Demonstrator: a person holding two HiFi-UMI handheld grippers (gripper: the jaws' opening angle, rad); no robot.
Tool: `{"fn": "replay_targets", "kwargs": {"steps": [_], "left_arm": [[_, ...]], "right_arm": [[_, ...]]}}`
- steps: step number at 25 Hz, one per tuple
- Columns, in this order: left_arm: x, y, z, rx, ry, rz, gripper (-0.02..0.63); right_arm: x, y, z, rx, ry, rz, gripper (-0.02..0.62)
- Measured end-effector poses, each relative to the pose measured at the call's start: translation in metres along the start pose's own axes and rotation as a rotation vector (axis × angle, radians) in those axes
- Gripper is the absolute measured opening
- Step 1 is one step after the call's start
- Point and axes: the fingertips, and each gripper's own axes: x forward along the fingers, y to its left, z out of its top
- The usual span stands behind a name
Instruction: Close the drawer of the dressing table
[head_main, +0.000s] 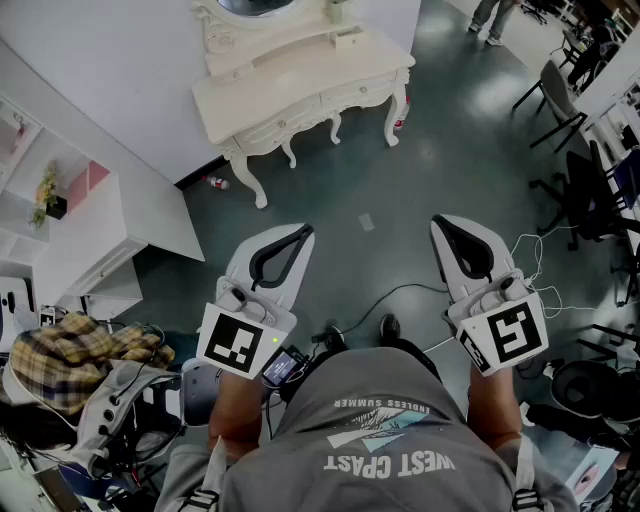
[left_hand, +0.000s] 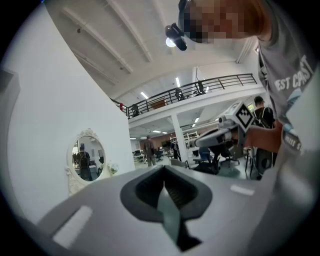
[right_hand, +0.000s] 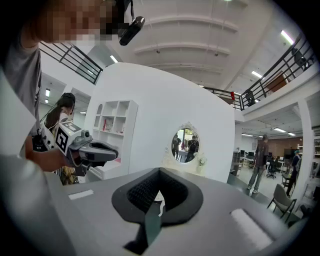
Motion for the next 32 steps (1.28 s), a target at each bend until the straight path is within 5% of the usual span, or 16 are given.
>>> {"fn": "replay_targets", "kwargs": {"steps": [21,27,32], "left_arm": [[-0.021,0.010,0.006,-0.001,-0.034,-0.028,0.003],[0.012,0.010,-0.009,-0.001,-0.007,0.007,0.003],[0.070,0.063,-0.019,-0.001,0.035,0.063,0.003]], "right_arm": [[-0.001,0.020,0.018,0.019,-0.007,-0.029,0.000],[0.015,-0.022,-0.001,0.092,-0.052,0.007,0.000],[0.085,-0.078,-0.006,0.093,-0.048,0.043,0.000]]}}
